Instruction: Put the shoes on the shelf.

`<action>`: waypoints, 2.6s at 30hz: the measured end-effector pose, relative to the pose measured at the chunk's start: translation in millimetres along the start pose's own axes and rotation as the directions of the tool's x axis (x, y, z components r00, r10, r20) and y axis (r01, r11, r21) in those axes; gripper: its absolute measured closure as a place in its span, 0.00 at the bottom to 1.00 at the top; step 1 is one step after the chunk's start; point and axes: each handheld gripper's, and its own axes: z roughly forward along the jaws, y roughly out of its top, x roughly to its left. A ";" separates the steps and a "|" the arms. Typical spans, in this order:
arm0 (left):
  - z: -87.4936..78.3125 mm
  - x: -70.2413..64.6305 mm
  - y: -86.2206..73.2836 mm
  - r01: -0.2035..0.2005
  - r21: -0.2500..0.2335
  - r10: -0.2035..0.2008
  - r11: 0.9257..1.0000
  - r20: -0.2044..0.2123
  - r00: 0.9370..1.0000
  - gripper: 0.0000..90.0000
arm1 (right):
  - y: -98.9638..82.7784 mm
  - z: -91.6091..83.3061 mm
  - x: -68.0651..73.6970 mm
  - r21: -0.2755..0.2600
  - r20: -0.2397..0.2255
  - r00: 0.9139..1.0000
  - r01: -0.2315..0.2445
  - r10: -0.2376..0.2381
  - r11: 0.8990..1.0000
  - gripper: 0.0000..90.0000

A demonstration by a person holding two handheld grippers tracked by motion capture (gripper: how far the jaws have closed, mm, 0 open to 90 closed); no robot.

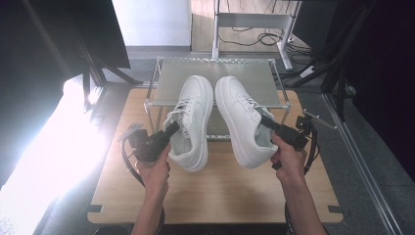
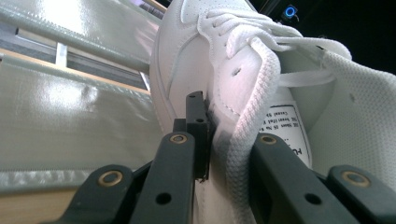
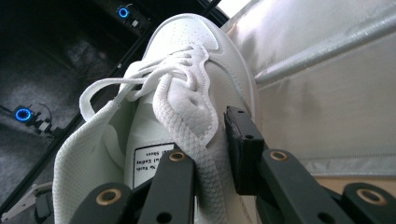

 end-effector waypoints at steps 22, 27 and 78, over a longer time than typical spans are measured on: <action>50.5 3.8 43.3 0.052 -0.034 -0.055 0.998 -0.073 0.996 0.93 | 37.3 51.0 16.7 -0.069 0.091 0.996 -0.021 0.028 0.997 0.89; 65.5 7.1 55.8 0.058 -0.022 -0.060 0.998 -0.092 0.994 0.93 | 45.0 61.9 19.2 -0.086 0.117 0.992 -0.028 0.038 0.996 0.89; 173.6 6.3 109.8 -0.001 0.165 0.034 0.986 -0.202 0.979 0.74 | 94.8 141.5 19.3 -0.094 0.262 0.963 -0.029 0.053 0.995 0.60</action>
